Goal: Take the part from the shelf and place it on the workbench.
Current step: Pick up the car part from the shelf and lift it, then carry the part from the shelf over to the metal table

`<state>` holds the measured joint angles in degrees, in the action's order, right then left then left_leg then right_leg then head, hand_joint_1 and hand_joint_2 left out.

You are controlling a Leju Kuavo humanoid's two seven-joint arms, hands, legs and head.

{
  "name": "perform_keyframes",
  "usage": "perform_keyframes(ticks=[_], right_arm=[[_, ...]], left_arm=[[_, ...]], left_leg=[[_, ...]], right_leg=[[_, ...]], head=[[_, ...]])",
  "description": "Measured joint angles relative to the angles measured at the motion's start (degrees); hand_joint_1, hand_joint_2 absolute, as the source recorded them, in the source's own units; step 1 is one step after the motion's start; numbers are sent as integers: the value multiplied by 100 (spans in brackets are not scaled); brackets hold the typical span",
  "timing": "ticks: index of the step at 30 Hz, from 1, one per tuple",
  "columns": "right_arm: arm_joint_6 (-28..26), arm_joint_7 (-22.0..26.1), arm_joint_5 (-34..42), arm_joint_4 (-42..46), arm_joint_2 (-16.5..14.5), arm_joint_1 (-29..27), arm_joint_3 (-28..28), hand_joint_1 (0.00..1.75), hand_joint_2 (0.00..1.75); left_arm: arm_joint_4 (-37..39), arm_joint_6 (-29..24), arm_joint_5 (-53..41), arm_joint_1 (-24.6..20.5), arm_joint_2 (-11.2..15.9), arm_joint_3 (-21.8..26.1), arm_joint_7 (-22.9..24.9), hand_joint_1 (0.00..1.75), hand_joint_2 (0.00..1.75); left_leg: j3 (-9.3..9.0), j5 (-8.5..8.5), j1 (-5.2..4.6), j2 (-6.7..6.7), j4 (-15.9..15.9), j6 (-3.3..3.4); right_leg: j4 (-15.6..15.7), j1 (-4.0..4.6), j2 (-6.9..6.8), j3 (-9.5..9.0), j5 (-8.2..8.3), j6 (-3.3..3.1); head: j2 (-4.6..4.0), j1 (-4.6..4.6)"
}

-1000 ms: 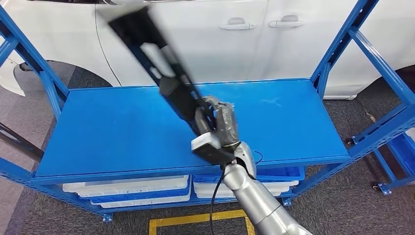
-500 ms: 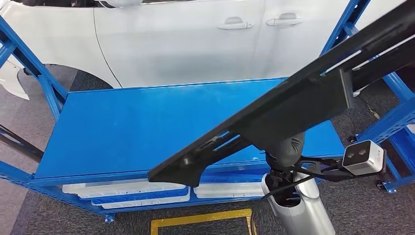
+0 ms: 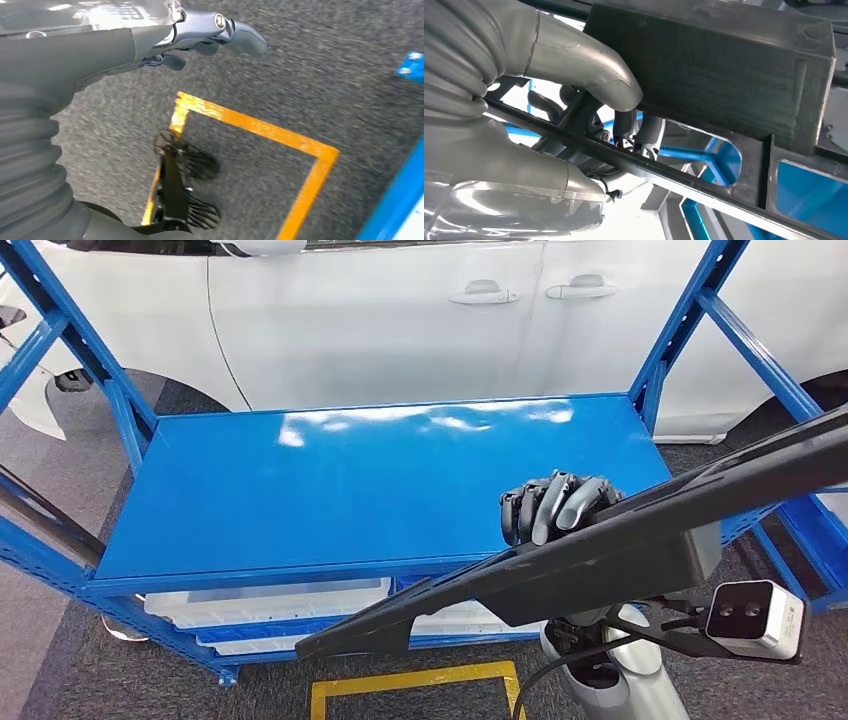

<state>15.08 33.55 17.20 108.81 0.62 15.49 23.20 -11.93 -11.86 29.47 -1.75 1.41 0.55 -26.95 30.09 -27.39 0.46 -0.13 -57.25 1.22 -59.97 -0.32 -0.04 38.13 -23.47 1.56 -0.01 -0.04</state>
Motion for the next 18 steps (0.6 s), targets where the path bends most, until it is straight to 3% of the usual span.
perform_keyframes(ticks=[3, 4, 5, 6, 8, 10, 11, 13, 14, 16, 18], right_arm=[[-34, 3, -14, 4, 89, -12, 38, 175, 175], [-36, 3, -15, 3, 117, -18, 53, 175, 175], [-37, 3, -15, 3, 142, -22, 66, 175, 175], [-37, 3, -15, 2, 166, -23, 77, 175, 175], [-29, 3, -25, 4, 199, -18, 98, 175, 175], [-7, 14, -99, 8, 214, -9, 121, 175, 175], [7, 22, -153, 9, 216, -5, 131, 175, 175], [24, 35, -243, 9, 221, -6, 143, 175, 175], [28, 37, -260, 9, 224, -4, 147, 175, 175], [47, 33, -270, 8, 226, -8, 154, 175, 175], [103, 21, -255, 4, 227, -27, 154, 175, 175]], left_arm=[[7, -21, -7, 0, 0, 22, 38, 0, 175], [10, -16, -10, 4, 1, 28, 47, 0, 175], [13, -9, -13, 8, 1, 32, 57, 0, 175], [16, -3, -14, 10, 2, 33, 67, 0, 175], [21, -3, -15, 10, 3, 39, 95, 0, 175], [25, -28, -28, 13, -2, 45, 150, 0, 175], [27, -48, -42, 16, -4, 47, 181, 0, 175], [34, -79, -67, 25, -4, 49, 224, 0, 175], [39, -88, -73, 30, -3, 50, 236, 0, 175], [46, -110, -82, 40, 4, 52, 275, 0, 175], [49, -148, -90, 44, 17, 54, 340, 0, 175]], left_leg=[[210, 174, -1, 16, 1, 54], [288, 224, -4, 18, -8, 53], [367, 271, -6, 18, -21, 49], [441, 313, -6, 18, -38, 43], [565, 391, -7, 12, -77, 21], [631, 465, -15, 5, -103, -29], [642, 506, -13, 5, -100, -62], [648, 586, -7, 5, -65, -135], [671, 548, -2, 4, -85, -164], [793, 169, 8, 0, -403, -208], [985, -399, 21, 0, -1114, -243]], right_leg=[[-1041, -32, 3, 321, -788, 79], [-1342, -40, 3, 367, -923, 96], [-1474, -44, 3, 326, -942, 105], [-1386, -47, 3, 181, -860, 105], [-698, -41, 3, -377, -644, 67], [38, -5, 4, -881, -603, -12], [231, 17, 5, -997, -619, -55], [310, 27, -1, -980, -553, -130], [341, 17, -13, -951, -494, -171], [396, -11, -38, -843, -347, -251], [391, -1, -47, -677, -217, -282]], head=[[1, 26], [0, 25], [0, 25], [0, 26], [1, 25], [1, 24], [1, 33], [0, 53], [1, 61], [0, 49], [0, 35]])
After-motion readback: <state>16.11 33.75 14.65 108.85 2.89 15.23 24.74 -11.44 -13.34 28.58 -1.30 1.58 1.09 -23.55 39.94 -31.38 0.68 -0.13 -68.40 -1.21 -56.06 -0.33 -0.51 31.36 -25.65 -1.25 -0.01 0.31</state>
